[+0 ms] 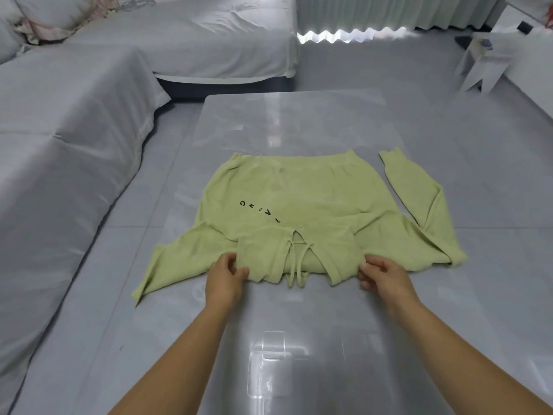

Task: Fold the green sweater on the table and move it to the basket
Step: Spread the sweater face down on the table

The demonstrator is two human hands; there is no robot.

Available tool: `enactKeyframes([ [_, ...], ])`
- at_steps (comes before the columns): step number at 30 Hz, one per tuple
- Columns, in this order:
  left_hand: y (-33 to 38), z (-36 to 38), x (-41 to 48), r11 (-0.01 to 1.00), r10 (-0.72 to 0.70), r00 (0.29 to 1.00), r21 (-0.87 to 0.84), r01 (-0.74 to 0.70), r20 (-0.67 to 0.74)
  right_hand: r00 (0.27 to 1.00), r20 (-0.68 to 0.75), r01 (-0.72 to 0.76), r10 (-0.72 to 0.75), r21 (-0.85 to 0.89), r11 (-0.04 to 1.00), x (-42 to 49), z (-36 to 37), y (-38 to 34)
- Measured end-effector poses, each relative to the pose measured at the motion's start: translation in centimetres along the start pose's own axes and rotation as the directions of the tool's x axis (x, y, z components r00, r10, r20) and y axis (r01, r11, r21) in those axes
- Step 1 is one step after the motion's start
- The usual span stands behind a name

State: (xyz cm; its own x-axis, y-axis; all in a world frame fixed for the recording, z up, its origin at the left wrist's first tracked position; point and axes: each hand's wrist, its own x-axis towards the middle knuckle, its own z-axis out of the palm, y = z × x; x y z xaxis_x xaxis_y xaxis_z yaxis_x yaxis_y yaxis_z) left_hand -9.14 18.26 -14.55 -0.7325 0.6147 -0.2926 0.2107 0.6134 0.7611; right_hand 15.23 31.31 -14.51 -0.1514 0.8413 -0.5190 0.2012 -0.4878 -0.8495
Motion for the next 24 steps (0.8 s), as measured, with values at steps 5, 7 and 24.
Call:
enactKeyframes([
  [5, 1.1, -1.0, 0.3, 0.992, 0.121, 0.992, -0.043, -0.122, -0.036, 0.996, 0.06, 0.083, -0.072, -0.209, 0.974, 0.0, -0.3, -0.6],
  [7, 2.3, -2.6, -0.5, 0.977, 0.174, 0.984, -0.122, -0.176, -0.024, 0.982, 0.088, 0.179, -0.165, -0.194, 0.965, -1.3, -1.1, -2.2],
  [24, -6.4, -4.1, -19.1, 0.671, -0.447, 0.799, -0.439, 0.597, 0.403, 0.954, 0.05, -0.282, 0.296, -0.189, 0.941, -15.2, -6.1, 9.0],
])
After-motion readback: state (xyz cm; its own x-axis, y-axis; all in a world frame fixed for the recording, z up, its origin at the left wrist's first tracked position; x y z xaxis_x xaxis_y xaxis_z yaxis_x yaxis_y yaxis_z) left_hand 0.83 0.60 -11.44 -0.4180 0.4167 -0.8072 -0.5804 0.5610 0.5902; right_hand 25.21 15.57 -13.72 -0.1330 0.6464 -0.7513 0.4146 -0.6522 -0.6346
